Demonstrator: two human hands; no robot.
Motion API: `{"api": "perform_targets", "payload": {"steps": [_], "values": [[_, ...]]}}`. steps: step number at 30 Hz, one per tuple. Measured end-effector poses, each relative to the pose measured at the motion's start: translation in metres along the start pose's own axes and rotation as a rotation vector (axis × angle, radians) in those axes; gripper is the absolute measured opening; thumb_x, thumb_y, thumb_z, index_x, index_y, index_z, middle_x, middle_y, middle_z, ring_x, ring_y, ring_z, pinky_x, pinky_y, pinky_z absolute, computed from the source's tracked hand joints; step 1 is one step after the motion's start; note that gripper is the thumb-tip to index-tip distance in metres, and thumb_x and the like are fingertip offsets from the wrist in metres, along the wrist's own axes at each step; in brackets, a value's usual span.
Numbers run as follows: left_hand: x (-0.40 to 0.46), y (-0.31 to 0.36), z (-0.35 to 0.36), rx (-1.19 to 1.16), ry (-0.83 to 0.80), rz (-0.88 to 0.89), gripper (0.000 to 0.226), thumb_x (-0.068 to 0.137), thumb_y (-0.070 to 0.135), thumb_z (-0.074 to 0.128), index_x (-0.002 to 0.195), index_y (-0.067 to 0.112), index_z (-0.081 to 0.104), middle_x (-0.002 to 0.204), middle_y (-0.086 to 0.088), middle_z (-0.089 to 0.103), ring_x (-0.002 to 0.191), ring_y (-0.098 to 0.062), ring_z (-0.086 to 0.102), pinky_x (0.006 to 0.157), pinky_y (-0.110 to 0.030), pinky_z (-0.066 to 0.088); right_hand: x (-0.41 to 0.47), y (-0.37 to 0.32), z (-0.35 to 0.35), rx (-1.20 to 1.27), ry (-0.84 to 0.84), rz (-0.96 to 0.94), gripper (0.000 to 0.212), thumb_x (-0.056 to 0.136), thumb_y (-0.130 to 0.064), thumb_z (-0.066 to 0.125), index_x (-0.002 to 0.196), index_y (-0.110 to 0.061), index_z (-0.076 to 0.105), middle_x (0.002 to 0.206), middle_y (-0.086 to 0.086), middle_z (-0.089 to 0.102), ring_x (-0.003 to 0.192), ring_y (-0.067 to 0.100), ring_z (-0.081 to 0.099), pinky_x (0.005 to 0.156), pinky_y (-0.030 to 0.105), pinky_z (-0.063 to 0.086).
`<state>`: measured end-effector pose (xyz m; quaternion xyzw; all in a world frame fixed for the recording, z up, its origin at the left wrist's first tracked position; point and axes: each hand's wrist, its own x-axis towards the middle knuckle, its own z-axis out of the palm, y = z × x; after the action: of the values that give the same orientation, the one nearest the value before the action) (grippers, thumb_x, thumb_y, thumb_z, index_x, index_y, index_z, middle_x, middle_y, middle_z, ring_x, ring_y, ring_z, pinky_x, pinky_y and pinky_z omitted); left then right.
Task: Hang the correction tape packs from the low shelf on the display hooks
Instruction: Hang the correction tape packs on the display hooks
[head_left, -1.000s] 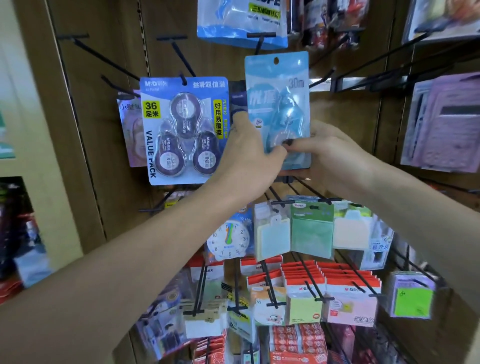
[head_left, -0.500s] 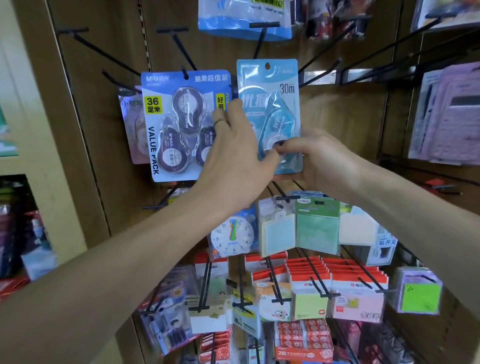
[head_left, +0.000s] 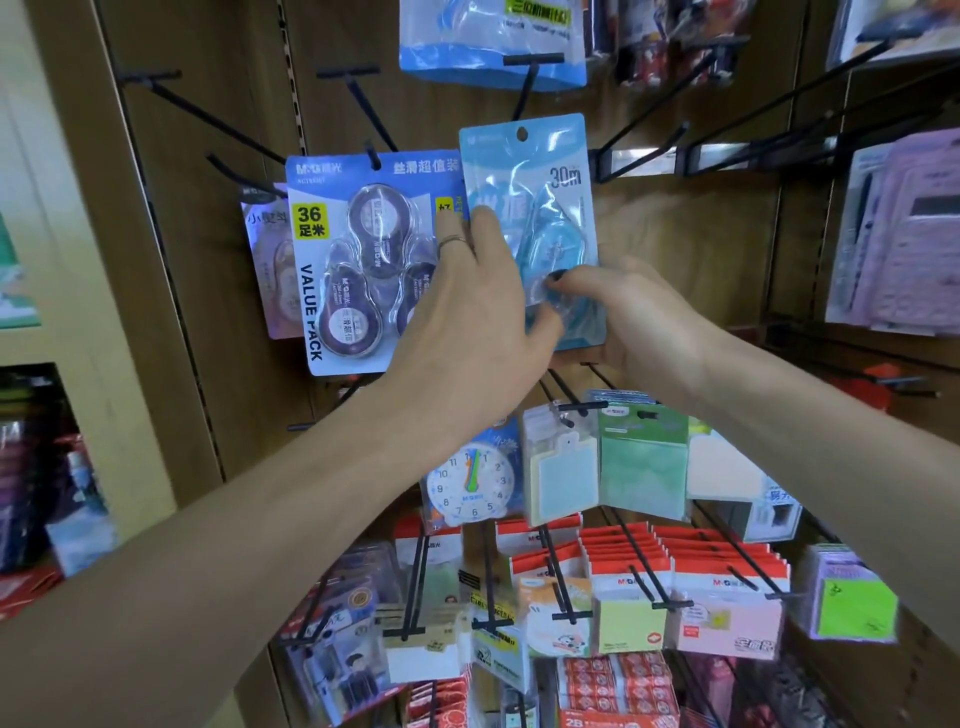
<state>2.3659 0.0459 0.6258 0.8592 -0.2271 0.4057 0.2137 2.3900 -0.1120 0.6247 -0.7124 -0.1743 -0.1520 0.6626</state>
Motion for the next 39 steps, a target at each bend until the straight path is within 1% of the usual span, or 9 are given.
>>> {"api": "perform_targets", "payload": {"steps": [6, 12, 17, 21, 24, 27, 31, 34, 39], "values": [[-0.002, -0.001, 0.0, 0.051, 0.012, 0.012, 0.075, 0.097, 0.041, 0.059, 0.153, 0.003, 0.025, 0.15, -0.017, 0.029, 0.121, -0.03, 0.053, 0.079, -0.021, 0.034, -0.001, 0.001, -0.001, -0.038, 0.039, -0.03, 0.047, 0.078, -0.03, 0.067, 0.123, -0.021, 0.069, 0.116, 0.004, 0.078, 0.108, 0.027, 0.074, 0.1, 0.055, 0.056], [-0.004, 0.0, 0.0, 0.134, 0.006, 0.03, 0.071, 0.097, 0.045, 0.057, 0.15, 0.005, 0.032, 0.143, -0.011, 0.03, 0.107, -0.027, 0.056, 0.071, -0.026, 0.032, -0.004, 0.003, 0.0, 0.049, 0.048, -0.009, 0.036, 0.09, -0.015, 0.063, 0.125, -0.008, 0.065, 0.111, 0.015, 0.076, 0.098, 0.035, 0.076, 0.079, 0.05, 0.064], [0.008, -0.002, 0.007, 0.422, 0.006, 0.126, 0.055, 0.096, 0.041, 0.055, 0.137, 0.005, 0.046, 0.154, -0.018, 0.031, 0.134, -0.036, 0.038, 0.096, -0.04, 0.042, 0.016, 0.004, 0.003, -0.071, 0.103, 0.046, 0.029, 0.096, -0.026, 0.062, 0.124, -0.015, 0.064, 0.112, 0.01, 0.078, 0.095, 0.03, 0.078, 0.084, 0.051, 0.064], [0.03, 0.0, 0.02, 0.76, -0.114, 0.221, 0.047, 0.1, 0.032, 0.045, 0.137, 0.002, 0.049, 0.139, -0.017, 0.051, 0.131, -0.034, 0.04, 0.109, -0.042, 0.031, 0.036, 0.01, 0.001, -0.253, 0.109, 0.066, 0.028, 0.092, -0.029, 0.06, 0.118, -0.02, 0.064, 0.106, 0.007, 0.076, 0.101, 0.031, 0.075, 0.087, 0.045, 0.062], [0.05, 0.0, 0.029, 0.967, -0.199, 0.268, 0.051, 0.101, 0.034, 0.045, 0.14, 0.001, 0.05, 0.139, -0.017, 0.055, 0.132, -0.034, 0.043, 0.113, -0.039, 0.028, 0.053, 0.013, 0.001, -0.284, 0.099, 0.105, 0.003, 0.094, -0.021, 0.06, 0.096, -0.023, 0.061, 0.101, 0.01, 0.075, 0.094, 0.029, 0.076, 0.088, 0.045, 0.062], [0.066, 0.001, 0.039, 1.01, -0.322, 0.225, 0.058, 0.102, 0.038, 0.049, 0.148, 0.003, 0.045, 0.148, -0.017, 0.048, 0.137, -0.033, 0.043, 0.113, -0.039, 0.031, 0.071, 0.015, 0.002, -0.284, 0.085, 0.139, 0.004, 0.1, -0.024, 0.059, 0.099, -0.021, 0.062, 0.103, 0.007, 0.072, 0.087, 0.02, 0.072, 0.093, 0.043, 0.061], [0.079, 0.0, 0.055, 0.945, -0.428, 0.095, 0.068, 0.102, 0.033, 0.054, 0.156, -0.001, 0.03, 0.158, -0.022, 0.034, 0.139, -0.034, 0.044, 0.105, -0.039, 0.044, 0.089, 0.023, 0.004, -0.274, 0.067, 0.189, 0.036, 0.096, -0.041, 0.065, 0.122, -0.017, 0.064, 0.11, 0.012, 0.076, 0.099, 0.03, 0.076, 0.092, 0.051, 0.062], [0.081, -0.003, 0.061, 0.922, -0.462, 0.068, 0.078, 0.104, 0.031, 0.053, 0.159, -0.006, 0.014, 0.167, -0.026, 0.016, 0.147, -0.037, 0.037, 0.11, -0.04, 0.04, 0.098, 0.029, 0.007, -0.266, 0.06, 0.207, 0.043, 0.094, -0.046, 0.067, 0.127, -0.017, 0.063, 0.114, 0.013, 0.076, 0.101, 0.031, 0.076, 0.088, 0.053, 0.063], [0.073, -0.013, 0.066, 0.99, -0.437, 0.172, 0.07, 0.105, 0.028, 0.049, 0.159, -0.003, 0.017, 0.168, -0.024, 0.016, 0.142, -0.036, 0.043, 0.107, -0.041, 0.04, 0.103, 0.035, 0.004, -0.347, 0.093, 0.218, 0.04, 0.097, -0.039, 0.057, 0.127, -0.013, 0.06, 0.114, 0.012, 0.072, 0.101, 0.028, 0.071, 0.084, 0.038, 0.062]]}}
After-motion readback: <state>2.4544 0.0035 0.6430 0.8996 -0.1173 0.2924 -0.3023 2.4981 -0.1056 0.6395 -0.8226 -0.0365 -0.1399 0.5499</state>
